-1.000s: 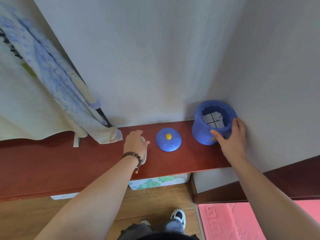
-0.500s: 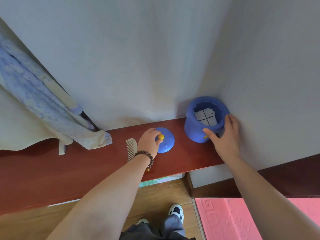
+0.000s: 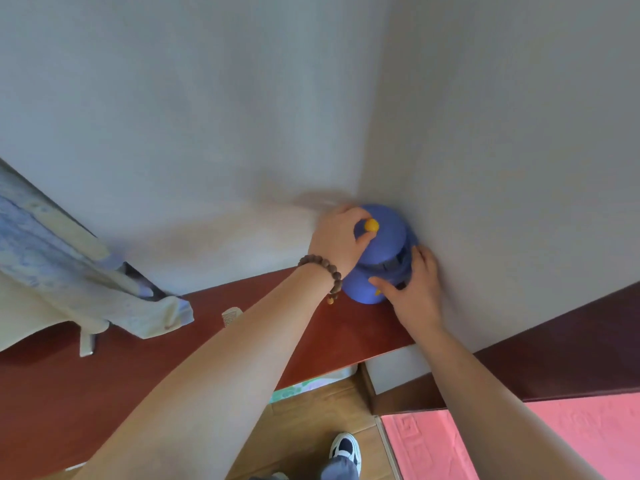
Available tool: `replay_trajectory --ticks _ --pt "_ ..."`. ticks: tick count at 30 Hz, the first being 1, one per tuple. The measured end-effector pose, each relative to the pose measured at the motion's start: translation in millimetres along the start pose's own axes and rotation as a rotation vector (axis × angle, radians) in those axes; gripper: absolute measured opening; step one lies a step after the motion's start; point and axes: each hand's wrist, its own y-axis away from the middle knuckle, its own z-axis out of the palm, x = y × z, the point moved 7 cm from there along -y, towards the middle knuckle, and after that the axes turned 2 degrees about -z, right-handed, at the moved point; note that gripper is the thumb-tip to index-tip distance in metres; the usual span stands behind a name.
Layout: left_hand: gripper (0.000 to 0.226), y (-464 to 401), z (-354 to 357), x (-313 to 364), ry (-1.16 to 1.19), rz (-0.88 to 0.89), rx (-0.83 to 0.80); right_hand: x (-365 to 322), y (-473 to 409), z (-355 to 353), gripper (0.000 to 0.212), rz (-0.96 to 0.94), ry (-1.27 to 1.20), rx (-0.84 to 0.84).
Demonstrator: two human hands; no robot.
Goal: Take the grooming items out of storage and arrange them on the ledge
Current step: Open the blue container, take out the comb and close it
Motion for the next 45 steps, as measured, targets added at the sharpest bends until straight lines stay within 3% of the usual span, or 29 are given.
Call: replay_trajectory --ticks 7,16,21,27,33,38,45 --pt "0.024 -8 39 -6 -0.131 -0.007 -0.129 0 0 -1 0.096 0.008 -0.039 0.008" --pt "0.028 -7 45 -12 -0.119 -0.032 -0.1 -2 4 -1 0.096 0.021 -0.061 -0.005" --pt "0.047 5 42 -14 -0.132 -0.055 -0.151 -2 6 0 0.096 0.015 -0.024 -0.01" --pt "0.051 45 -4 -36 -0.197 -0.108 0.02 -16 15 5 0.086 -0.001 0.064 -0.03" --pt "0.05 104 -58 -93 -0.287 -0.25 0.113 -63 48 26 0.067 -0.196 0.132 0.04" --pt "0.051 169 -107 -148 -0.356 -0.362 0.136 -103 104 98 0.059 -0.305 0.205 -0.16" --pt "0.046 295 -197 -220 -0.422 -0.421 0.199 -144 221 209 0.054 -0.26 0.277 -0.427"
